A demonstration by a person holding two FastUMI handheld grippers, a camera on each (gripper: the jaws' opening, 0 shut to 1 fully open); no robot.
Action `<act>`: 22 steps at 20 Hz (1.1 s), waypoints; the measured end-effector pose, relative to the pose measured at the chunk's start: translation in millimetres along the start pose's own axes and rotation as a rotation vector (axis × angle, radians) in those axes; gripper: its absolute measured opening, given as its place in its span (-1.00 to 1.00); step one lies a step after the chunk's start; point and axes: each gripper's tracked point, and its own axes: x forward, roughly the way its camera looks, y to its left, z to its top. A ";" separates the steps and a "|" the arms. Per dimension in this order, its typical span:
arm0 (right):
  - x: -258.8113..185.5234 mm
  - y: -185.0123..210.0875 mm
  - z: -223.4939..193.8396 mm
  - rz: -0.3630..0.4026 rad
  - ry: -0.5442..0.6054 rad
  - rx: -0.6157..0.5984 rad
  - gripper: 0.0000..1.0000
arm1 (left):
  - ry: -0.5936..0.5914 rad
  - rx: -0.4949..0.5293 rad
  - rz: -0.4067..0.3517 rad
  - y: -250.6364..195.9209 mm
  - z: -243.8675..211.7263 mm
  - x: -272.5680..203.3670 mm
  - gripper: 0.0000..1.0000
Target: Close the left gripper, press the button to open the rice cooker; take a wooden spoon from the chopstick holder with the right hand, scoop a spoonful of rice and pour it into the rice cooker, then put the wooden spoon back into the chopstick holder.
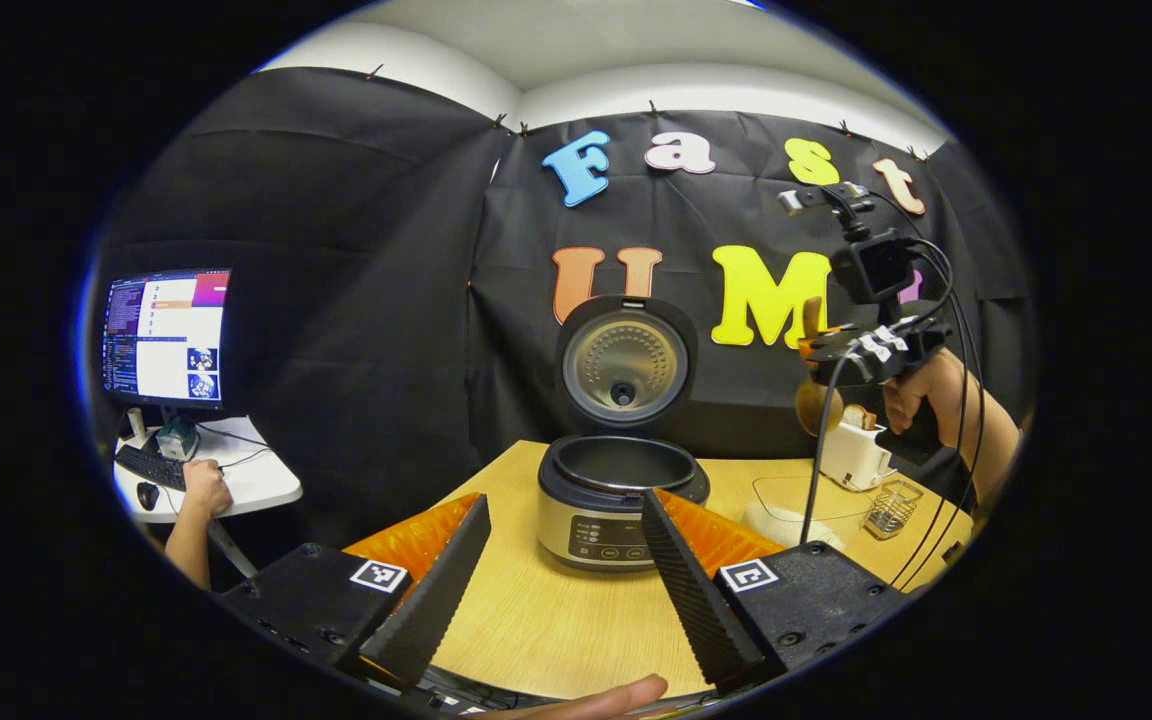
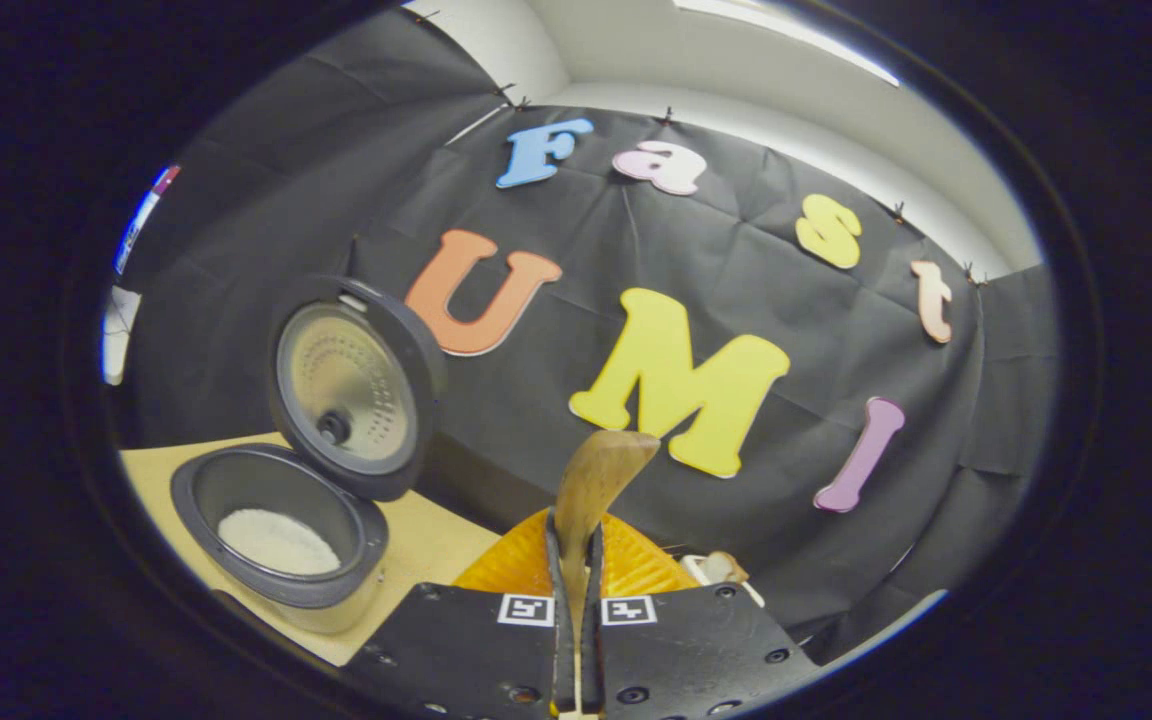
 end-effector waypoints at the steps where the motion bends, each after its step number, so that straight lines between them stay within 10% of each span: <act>1: 1.8 -18.0 -10.8 -0.019 0.013 -0.003 -0.95 | -0.005 0.005 -0.011 -9.6 2.2 0.0 0.95; 10: 18.3 -151.9 -145.3 -0.164 0.191 0.074 -0.95 | -0.033 0.113 -0.059 -66.6 7.4 -7.1 0.94; 22: 25.0 -179.6 -257.3 -0.055 0.385 0.304 -0.93 | -0.018 0.162 -0.028 -75.8 1.4 -3.3 0.94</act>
